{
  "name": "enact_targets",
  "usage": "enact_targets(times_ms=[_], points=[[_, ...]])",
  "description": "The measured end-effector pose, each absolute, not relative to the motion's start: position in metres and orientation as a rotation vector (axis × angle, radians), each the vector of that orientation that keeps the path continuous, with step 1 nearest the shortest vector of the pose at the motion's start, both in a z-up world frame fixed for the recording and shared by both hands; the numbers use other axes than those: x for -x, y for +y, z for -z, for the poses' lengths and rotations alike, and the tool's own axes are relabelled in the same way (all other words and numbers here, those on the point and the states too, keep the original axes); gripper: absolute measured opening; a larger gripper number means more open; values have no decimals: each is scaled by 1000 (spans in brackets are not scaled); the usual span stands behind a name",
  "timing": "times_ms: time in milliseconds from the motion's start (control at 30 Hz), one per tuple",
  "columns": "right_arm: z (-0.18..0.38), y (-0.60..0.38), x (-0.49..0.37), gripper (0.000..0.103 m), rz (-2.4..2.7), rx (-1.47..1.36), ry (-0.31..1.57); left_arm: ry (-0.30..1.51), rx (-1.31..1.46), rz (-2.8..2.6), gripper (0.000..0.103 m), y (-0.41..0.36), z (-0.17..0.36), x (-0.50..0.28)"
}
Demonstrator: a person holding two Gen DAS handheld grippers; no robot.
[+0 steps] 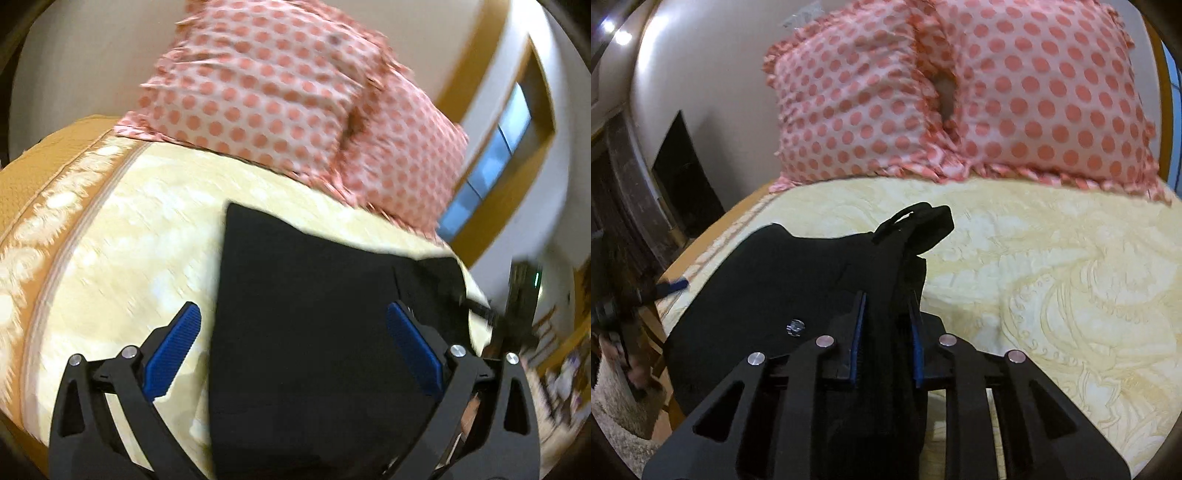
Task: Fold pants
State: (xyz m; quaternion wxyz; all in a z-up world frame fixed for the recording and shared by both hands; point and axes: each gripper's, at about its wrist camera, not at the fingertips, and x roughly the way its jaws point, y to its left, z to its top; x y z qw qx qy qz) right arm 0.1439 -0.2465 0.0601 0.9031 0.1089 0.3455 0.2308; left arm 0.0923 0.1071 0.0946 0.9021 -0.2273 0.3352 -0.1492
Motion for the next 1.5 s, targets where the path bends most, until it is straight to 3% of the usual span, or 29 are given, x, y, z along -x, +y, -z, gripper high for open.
enact_targets(times_ms=[100,267,300,467,533,667,700,833,1133,1500], points=[[-52,-254,-149,21,-482,-284,734,783,497,316,97,125,-94,-128],[-48,-257,-152,21,-485,-306,743,1000,510,392,79,123,-64,-190],[-48,-257,-152,21,-487,-310,745,1021,518,403,73,121,-59,-194],[-42,-259,-158,23,-484,-328,779,1052,497,432,60,105,-55,-199],[-38,-261,-162,32,-472,-345,810,1043,459,414,60,99,-57,-195],[-28,-267,-170,40,-473,-408,858,1028,451,398,52,97,-59,-187],[-28,-268,-170,41,-480,-419,857,1026,434,384,44,96,-61,-186],[-37,-264,-163,24,-510,-383,808,1010,364,356,11,87,-66,-185],[-78,-261,-180,19,-540,-341,741,928,264,337,8,72,-99,-192],[-111,-267,-277,18,-429,-306,614,824,231,252,8,64,-133,-301]])
